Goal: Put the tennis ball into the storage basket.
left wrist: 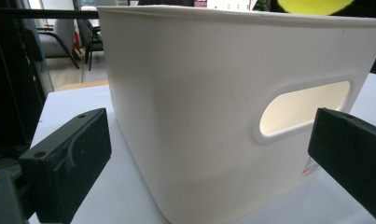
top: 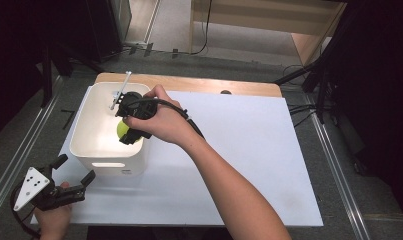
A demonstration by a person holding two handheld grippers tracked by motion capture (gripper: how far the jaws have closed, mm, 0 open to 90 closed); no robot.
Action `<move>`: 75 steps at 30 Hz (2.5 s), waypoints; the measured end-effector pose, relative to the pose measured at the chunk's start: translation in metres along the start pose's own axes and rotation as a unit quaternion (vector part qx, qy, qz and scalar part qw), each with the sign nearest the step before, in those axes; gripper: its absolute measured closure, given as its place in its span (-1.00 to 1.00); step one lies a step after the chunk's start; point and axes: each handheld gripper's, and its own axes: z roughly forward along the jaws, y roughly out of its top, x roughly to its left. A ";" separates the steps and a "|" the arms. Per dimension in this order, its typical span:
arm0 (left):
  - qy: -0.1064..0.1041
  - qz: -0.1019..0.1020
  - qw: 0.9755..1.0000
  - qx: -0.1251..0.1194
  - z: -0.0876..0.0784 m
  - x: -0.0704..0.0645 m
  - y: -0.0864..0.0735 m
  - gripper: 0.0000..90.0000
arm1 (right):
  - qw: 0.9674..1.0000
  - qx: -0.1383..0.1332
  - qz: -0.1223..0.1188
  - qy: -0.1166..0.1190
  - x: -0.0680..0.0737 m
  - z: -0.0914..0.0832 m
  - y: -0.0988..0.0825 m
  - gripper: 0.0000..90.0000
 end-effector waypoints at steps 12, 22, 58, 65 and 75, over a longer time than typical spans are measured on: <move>-0.001 0.001 1.000 0.000 0.000 0.000 0.000 -1.00 | 1.000 0.015 -0.002 -0.001 -0.001 0.024 -0.002 -0.49; 0.000 0.001 1.000 0.001 0.000 0.000 0.000 -1.00 | 1.000 0.024 -0.011 -0.002 -0.002 0.038 -0.006 -0.49; 0.001 0.004 1.000 0.002 0.001 -0.001 0.000 -1.00 | 0.999 -0.014 0.014 -0.031 -0.003 0.013 -0.031 -0.96; 0.001 0.004 1.000 0.001 0.001 -0.001 0.000 -1.00 | 0.999 -0.023 0.025 -0.036 -0.004 0.006 -0.046 -0.96; 0.001 0.008 1.000 0.005 0.001 -0.001 0.000 -1.00 | 0.998 -0.034 0.041 -0.040 -0.007 0.001 -0.072 -1.00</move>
